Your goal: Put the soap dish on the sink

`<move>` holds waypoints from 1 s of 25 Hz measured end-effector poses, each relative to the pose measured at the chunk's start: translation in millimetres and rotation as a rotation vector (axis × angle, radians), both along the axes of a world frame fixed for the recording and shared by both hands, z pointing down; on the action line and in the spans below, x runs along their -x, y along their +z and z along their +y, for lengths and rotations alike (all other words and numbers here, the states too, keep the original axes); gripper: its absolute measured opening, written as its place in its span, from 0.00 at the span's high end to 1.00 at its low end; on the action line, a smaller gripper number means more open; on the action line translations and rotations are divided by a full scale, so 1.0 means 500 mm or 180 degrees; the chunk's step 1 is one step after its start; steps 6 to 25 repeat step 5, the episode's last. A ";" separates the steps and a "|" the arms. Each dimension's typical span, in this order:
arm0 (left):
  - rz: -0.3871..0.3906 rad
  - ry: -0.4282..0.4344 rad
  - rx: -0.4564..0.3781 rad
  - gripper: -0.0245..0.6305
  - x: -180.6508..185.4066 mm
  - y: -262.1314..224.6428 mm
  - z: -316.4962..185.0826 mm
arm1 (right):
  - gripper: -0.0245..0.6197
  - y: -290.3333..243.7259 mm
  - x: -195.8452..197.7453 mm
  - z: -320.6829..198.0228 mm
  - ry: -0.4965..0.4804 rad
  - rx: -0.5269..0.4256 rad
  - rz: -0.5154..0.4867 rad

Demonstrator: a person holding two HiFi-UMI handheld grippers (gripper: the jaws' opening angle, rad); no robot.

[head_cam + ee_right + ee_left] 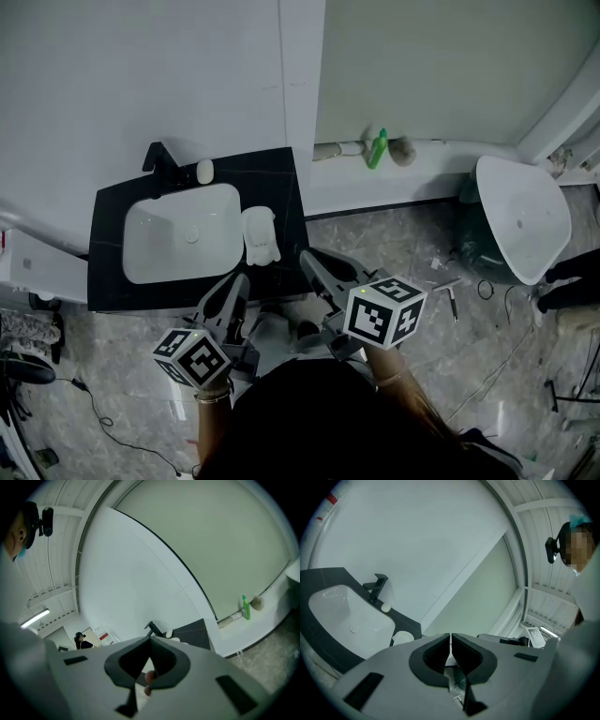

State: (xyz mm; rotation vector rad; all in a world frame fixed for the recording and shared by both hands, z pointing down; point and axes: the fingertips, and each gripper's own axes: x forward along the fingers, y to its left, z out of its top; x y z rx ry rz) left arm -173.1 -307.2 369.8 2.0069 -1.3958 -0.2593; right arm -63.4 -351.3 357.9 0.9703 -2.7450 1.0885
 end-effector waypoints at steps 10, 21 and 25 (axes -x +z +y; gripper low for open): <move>0.0162 -0.0041 0.0050 0.96 0.008 0.011 -0.004 | 0.93 0.018 0.007 -0.007 0.0007 0.0034 0.0050; 0.0162 -0.0041 0.0050 0.96 0.008 0.011 -0.004 | 0.93 0.018 0.007 -0.007 0.0007 0.0034 0.0050; 0.0162 -0.0041 0.0050 0.96 0.008 0.011 -0.004 | 0.93 0.018 0.007 -0.007 0.0007 0.0034 0.0050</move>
